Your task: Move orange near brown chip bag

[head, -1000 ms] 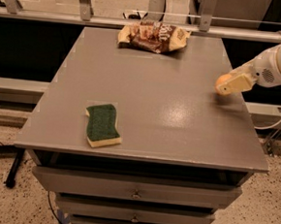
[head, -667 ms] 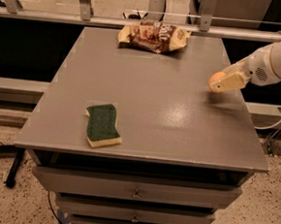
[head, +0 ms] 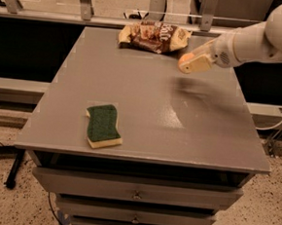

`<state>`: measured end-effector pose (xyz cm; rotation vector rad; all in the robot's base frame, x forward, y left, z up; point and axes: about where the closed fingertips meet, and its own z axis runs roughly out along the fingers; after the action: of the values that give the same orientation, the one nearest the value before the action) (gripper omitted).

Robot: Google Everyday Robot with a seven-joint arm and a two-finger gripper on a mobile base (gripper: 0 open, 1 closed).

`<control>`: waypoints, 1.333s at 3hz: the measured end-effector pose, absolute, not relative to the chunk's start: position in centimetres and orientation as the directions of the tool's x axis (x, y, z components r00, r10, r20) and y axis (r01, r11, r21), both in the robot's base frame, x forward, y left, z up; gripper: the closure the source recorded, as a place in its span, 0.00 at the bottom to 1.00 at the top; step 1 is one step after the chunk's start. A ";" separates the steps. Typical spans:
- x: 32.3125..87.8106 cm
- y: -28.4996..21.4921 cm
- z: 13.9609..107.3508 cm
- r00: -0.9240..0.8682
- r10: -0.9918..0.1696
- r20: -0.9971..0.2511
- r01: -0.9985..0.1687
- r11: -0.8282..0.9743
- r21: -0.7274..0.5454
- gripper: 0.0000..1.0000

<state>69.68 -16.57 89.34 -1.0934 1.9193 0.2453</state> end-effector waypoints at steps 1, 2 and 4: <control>73.7 -12.7 88.7 -0.170 -0.575 -0.801 -0.773 0.582 -0.254 1.00; 76.5 -11.2 88.2 -0.150 -0.568 -0.809 -0.758 0.591 -0.275 1.00; 81.4 -14.0 88.2 -0.179 -0.554 -0.813 -0.661 0.680 -0.318 1.00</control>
Offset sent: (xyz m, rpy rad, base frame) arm 0.1009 0.0663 -0.0122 0.0414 -0.1229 -0.0063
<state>81.39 -14.00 88.18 -0.9575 1.8501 0.1283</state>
